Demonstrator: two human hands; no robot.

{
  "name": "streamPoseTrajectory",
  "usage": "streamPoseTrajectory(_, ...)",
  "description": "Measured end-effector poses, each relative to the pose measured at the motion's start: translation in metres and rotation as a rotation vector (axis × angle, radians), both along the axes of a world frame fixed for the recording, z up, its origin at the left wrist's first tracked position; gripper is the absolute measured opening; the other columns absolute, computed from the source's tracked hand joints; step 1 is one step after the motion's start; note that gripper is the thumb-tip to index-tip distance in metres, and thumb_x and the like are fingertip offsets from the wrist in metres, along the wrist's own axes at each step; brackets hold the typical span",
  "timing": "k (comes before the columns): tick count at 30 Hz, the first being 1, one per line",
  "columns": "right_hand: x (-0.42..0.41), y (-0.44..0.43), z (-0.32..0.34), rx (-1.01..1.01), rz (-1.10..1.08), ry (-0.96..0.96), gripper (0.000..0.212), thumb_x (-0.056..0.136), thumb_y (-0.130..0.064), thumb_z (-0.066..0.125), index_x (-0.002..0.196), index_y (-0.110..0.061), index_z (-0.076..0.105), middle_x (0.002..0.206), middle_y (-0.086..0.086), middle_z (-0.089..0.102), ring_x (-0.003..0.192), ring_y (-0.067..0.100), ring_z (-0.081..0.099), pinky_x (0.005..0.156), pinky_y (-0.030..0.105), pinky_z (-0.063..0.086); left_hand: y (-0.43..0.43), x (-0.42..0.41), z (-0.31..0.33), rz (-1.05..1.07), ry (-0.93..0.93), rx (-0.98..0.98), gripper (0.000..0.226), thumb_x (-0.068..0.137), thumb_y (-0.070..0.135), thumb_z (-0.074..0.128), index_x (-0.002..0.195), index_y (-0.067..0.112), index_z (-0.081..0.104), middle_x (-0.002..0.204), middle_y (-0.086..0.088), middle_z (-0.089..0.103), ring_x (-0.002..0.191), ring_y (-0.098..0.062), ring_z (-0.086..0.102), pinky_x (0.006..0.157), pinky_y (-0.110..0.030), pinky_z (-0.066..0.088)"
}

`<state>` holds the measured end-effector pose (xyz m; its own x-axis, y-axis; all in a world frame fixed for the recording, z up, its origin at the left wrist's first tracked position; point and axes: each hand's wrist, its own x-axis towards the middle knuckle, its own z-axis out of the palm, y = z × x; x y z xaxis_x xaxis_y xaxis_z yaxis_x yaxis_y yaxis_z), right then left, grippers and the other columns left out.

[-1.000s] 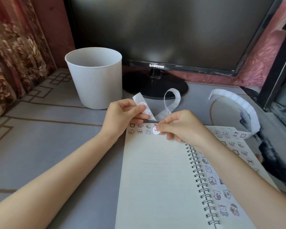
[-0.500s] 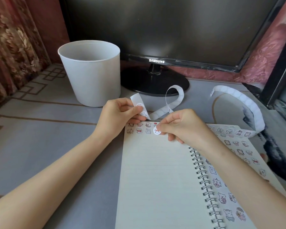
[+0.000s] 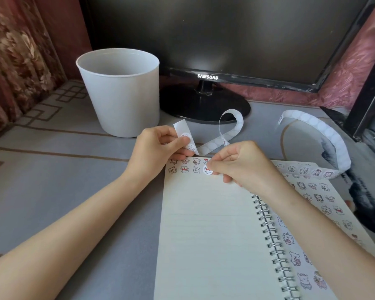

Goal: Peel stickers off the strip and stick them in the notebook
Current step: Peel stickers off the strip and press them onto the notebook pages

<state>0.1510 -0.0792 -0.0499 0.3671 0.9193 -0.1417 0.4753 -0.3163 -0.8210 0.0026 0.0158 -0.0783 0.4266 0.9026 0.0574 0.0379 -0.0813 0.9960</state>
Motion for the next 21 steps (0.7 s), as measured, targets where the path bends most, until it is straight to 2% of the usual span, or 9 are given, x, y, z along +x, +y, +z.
streamPoseTrajectory(16,-0.0009,0.0021,-0.003,0.01,-0.004,-0.064,0.006,0.076,-0.016,0.073,0.074,-0.011,0.069,0.062,-0.003,0.066,0.04,0.005,0.049,0.034,0.01,0.029,0.0001,0.0008,-0.0011,0.0,0.013,0.018,0.016,0.087,0.008,0.066,0.073,0.002,0.06,0.077,-0.02,0.072,0.072,-0.019,0.073,0.063,-0.02,0.057)
streamPoseTrajectory(21,-0.0005,0.0021,-0.0054,0.018,-0.004,-0.107,0.009,0.076,-0.019,0.074,0.07,-0.017,0.067,0.058,-0.007,0.063,0.04,0.004,0.051,0.04,0.013,0.037,0.0008,0.0011,-0.0016,0.002,0.016,0.018,0.017,0.087,0.009,0.066,0.072,0.002,0.059,0.077,-0.02,0.072,0.073,-0.02,0.073,0.063,-0.019,0.057)
